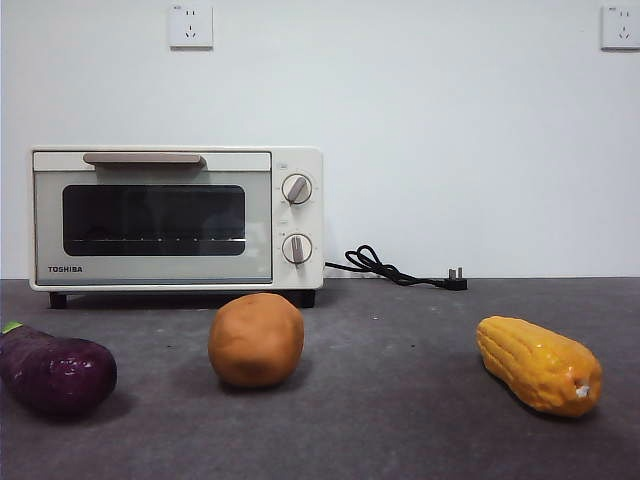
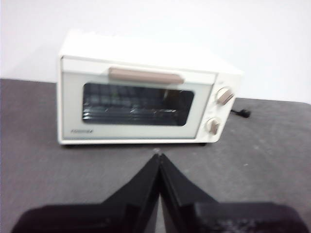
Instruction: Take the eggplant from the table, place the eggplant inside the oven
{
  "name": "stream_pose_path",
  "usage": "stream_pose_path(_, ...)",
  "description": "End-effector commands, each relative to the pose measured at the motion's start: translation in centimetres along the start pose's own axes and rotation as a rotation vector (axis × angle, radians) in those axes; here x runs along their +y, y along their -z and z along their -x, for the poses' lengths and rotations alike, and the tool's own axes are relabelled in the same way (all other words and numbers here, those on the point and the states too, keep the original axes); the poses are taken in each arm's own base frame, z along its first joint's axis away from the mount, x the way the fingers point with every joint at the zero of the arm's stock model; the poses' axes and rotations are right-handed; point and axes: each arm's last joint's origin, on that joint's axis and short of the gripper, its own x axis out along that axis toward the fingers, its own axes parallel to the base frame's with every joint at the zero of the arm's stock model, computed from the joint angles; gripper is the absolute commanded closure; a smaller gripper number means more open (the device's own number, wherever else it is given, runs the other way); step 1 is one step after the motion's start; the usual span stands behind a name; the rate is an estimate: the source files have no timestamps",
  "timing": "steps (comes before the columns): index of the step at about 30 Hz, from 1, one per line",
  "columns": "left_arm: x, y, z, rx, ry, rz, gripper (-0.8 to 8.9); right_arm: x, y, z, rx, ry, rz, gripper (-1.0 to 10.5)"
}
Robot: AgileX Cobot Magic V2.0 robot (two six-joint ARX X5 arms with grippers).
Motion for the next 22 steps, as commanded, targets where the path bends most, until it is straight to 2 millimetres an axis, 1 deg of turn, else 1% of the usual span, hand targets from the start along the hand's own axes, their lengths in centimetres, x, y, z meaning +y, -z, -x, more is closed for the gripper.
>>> stream_pose_path(1, -0.4, -1.8, -0.1, 0.016, 0.033, 0.012, 8.19, 0.9, -2.3, 0.3, 0.002, -0.03, 0.05, 9.6)
stream_pose_path(7, -1.2, -5.9, -0.9, 0.076, 0.115, 0.028, 8.19, 2.6, -7.0, 0.4, 0.028, -0.075, 0.102, 9.6)
stream_pose_path(13, -2.1, -10.6, -1.9, 0.134, 0.167, 0.033, 8.19, 4.2, -11.7, 0.0, 0.112, -0.148, 0.127, 9.6)
stream_pose_path(18, -3.1, -14.1, -2.4, 0.15, 0.204, -0.016, 8.19, 5.1, -14.4, -0.7, 0.19, -0.235, 0.112, 9.6)
stream_pose_path(22, -4.0, -16.3, -2.5, 0.148, 0.245, -0.049, 8.19, 5.9, -15.7, -1.2, 0.245, -0.34, 0.094, 9.6)
